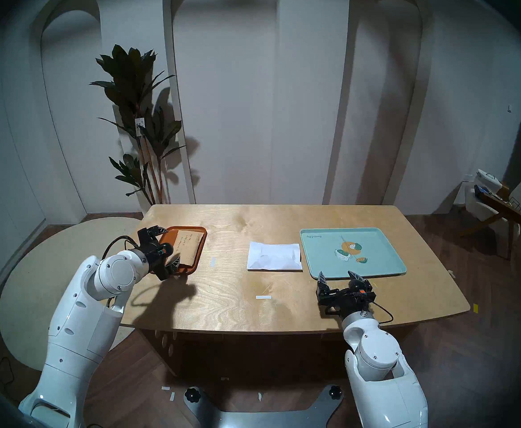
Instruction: Sort the mail into the trays, one tray per recipient
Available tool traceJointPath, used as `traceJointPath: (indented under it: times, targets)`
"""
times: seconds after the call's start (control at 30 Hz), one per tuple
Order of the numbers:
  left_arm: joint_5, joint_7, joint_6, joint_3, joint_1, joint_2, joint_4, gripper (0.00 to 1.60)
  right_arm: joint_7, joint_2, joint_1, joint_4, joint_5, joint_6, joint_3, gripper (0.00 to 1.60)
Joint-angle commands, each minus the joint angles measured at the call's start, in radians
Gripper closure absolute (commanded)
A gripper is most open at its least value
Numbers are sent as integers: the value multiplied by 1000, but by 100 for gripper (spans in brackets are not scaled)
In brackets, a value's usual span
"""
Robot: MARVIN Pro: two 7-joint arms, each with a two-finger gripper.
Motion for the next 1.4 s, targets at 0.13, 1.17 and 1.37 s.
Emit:
traceJointPath:
  times: [0.13,1.17,1.37]
  targets:
    - [-110,-50,48,-97,46,-34,-131,0,2,2,3,-23,-2,-3,-2,0]
    - [-706,231,345,-189,-77,-426,-218,0,2,2,4,-22,-2,-4,-2,0]
    - [-733,263,354,-176,-85,-461,-215,0,2,3,3,-23,-2,-4,-2,0]
